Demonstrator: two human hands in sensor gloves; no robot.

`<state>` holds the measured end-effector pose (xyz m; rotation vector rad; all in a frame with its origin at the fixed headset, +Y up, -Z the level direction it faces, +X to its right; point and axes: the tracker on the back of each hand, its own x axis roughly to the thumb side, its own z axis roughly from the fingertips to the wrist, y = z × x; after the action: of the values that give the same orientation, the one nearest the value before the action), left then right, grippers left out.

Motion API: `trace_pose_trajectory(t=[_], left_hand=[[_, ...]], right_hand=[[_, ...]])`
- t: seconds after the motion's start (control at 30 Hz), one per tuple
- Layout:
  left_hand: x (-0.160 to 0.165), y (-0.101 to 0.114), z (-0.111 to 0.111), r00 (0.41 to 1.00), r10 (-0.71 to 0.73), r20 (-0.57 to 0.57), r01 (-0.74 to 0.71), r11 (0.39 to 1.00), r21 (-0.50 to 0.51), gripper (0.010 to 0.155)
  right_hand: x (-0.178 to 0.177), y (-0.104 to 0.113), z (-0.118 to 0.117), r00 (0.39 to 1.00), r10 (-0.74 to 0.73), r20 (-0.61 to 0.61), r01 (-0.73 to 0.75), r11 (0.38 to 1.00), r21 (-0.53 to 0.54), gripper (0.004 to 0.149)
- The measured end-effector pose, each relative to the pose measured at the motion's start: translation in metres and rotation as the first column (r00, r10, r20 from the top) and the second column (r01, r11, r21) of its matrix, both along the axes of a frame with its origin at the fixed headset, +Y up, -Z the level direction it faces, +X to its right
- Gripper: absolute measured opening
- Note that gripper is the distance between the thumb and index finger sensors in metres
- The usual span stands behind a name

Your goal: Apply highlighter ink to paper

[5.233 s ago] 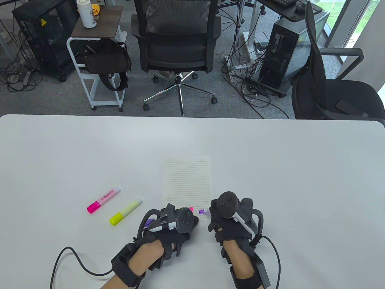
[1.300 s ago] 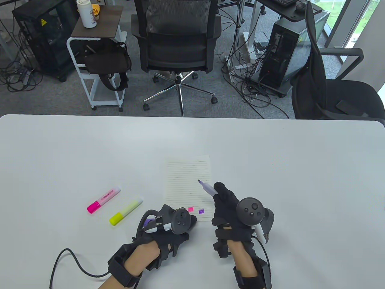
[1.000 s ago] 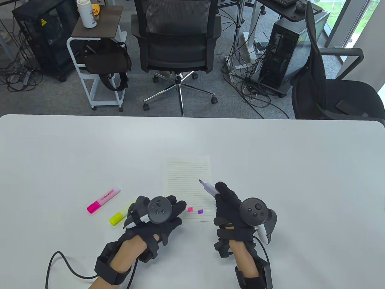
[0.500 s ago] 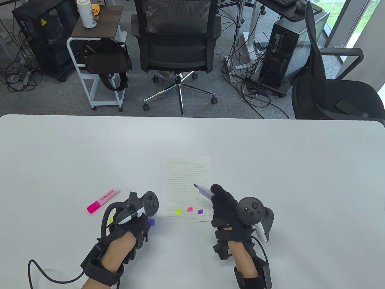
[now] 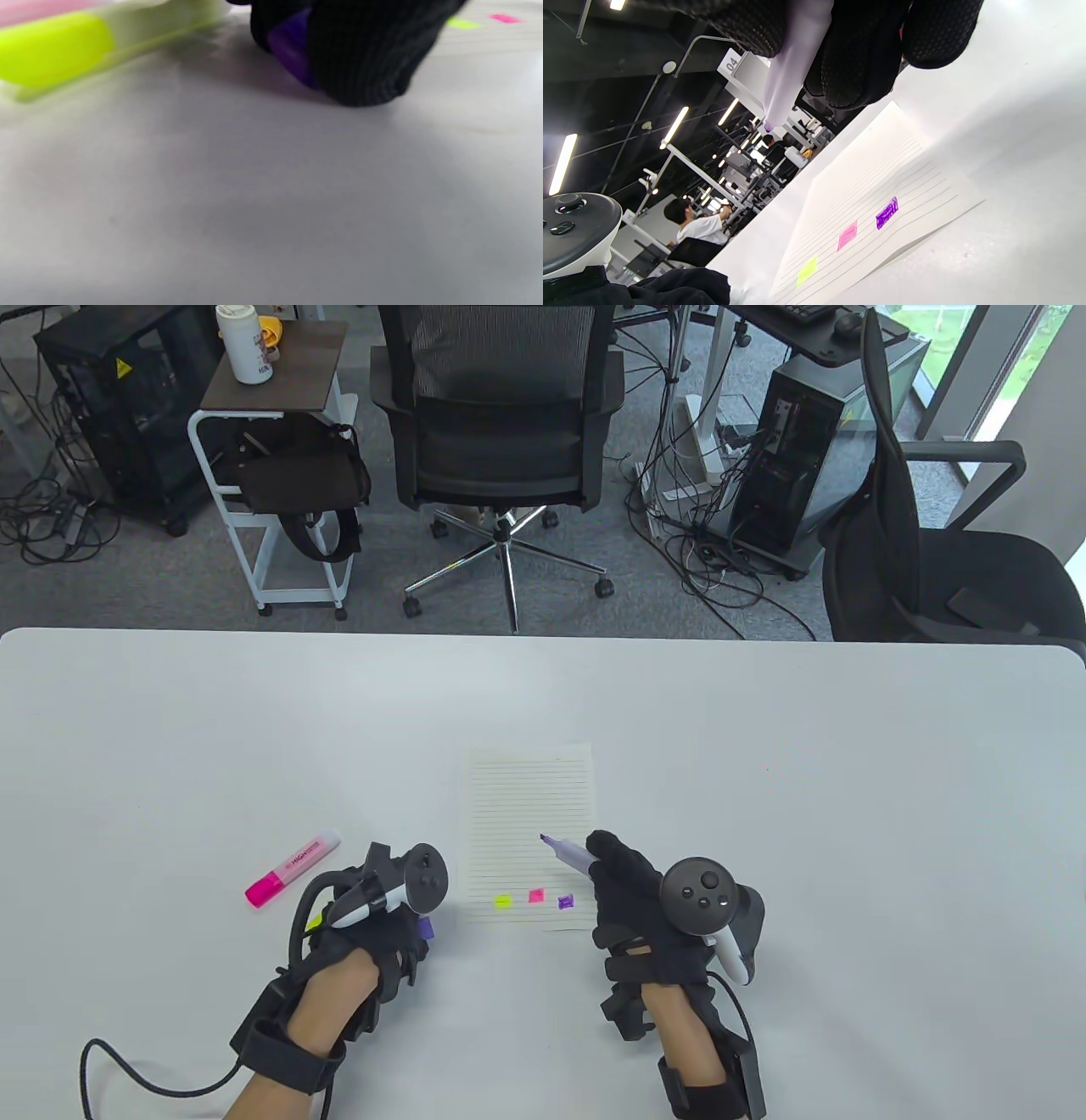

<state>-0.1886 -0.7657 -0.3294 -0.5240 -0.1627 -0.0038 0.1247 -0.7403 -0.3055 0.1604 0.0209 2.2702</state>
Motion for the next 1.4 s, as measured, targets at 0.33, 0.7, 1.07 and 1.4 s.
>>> trace_pose_trajectory(t=[0.33, 0.7, 1.07, 1.4], left_hand=[[-0.001, 0.017, 0.005, 0.983, 0.170, 0.073, -0.178, 0.977, 0.115, 0.067], [0.020, 0.037, 0.017, 0.905, 0.346, 0.245, -0.402, 0.885, 0.235, 0.067], [0.029, 0.051, 0.025, 0.844, 0.405, 0.351, -0.517, 0.789, 0.331, 0.064], [0.028, 0.033, 0.018, 0.678, 0.689, 0.254, -0.733, 0.661, 0.163, 0.073]], right_hand=[[-0.014, 0.000, -0.003, 0.979, -0.045, -0.201, 0.042, 0.999, -0.019, 0.043], [-0.034, -0.003, -0.003, 0.906, -0.076, -0.416, 0.050, 0.996, -0.071, 0.042], [-0.040, -0.001, 0.000, 0.904, -0.046, -0.425, 0.043, 0.999, -0.019, 0.043], [-0.062, 0.006, 0.010, 0.861, -0.015, -0.508, 0.058, 0.996, 0.068, 0.043]])
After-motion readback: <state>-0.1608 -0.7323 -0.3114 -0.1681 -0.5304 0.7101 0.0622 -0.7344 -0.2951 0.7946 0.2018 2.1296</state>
